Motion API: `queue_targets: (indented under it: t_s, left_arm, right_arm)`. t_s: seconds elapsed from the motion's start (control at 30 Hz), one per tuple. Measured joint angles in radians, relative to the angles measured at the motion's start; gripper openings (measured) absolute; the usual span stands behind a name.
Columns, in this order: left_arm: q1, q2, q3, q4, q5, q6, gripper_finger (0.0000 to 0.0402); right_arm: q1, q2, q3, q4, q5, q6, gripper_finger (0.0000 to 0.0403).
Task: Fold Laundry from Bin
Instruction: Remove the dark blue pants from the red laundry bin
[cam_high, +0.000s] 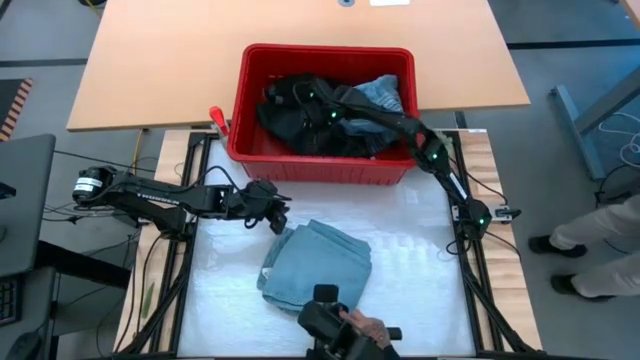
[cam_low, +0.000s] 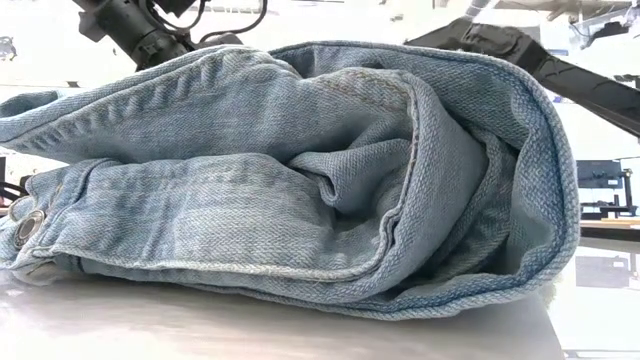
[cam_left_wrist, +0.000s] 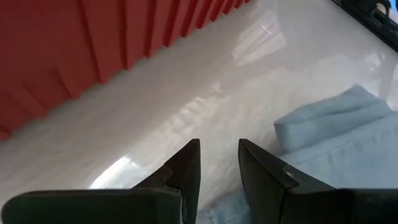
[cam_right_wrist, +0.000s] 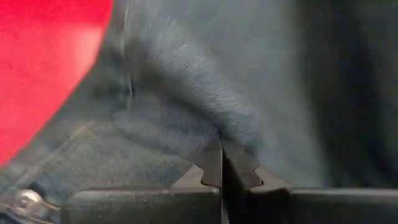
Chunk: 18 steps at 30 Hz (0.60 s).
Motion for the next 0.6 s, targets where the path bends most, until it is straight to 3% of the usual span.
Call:
queue_targets:
  t_s: [0.27,0.47,0.6]
  left_arm:
    - [0.0,0.0,0.0,0.01,-0.055,0.015,0.0095]
    - [0.0,0.0,0.0,0.045,-0.169,0.022,0.0095]
    - [0.0,0.0,0.0,0.075,-0.2,0.057,0.0095]
  right_arm:
    - [-0.048,-0.291,0.003,0.122,-0.107,0.089,0.0016]
    - [-0.1,-0.492,0.004,0.299,-0.283,0.258,0.0016]
    - [-0.104,-0.521,0.007,0.201,-0.298,0.281,0.0041]
